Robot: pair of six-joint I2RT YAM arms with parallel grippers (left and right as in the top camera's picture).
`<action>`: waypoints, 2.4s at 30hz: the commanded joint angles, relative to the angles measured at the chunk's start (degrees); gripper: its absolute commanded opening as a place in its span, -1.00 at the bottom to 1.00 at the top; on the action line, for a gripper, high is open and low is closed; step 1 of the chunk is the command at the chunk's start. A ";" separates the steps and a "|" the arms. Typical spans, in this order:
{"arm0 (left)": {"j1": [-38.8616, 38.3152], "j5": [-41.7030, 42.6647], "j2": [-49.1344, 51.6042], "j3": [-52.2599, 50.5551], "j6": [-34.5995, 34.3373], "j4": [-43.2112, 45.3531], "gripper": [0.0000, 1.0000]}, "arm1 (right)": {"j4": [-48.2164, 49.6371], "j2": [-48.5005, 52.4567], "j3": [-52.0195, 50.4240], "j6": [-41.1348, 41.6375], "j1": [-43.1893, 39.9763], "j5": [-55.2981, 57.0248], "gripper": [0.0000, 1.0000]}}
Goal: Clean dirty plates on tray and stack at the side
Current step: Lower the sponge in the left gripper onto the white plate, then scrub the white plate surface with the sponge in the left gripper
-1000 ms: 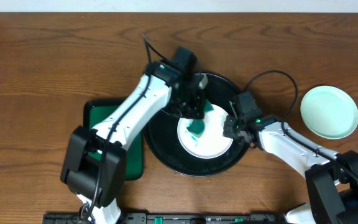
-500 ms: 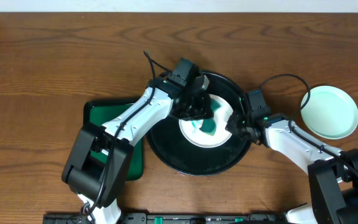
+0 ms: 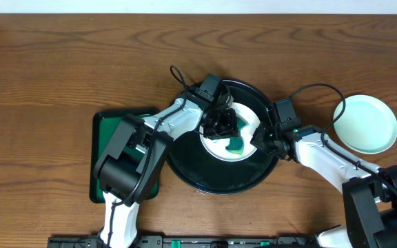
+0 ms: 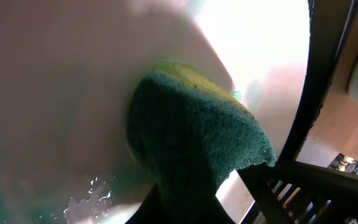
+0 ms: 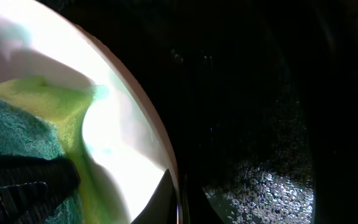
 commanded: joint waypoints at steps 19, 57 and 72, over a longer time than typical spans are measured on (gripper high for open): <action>0.63 -37.86 3.80 -0.96 10.51 -21.92 -0.85 | -3.54 0.28 -1.36 -0.85 -0.94 2.23 -0.97; 10.64 -17.94 4.15 -0.98 -5.88 0.31 -0.86 | -7.26 0.28 -1.36 -0.87 -0.94 2.19 -0.98; 14.80 -28.22 4.15 -0.98 9.77 -22.16 -0.86 | -7.26 0.28 -1.36 -0.85 -0.94 2.21 -0.97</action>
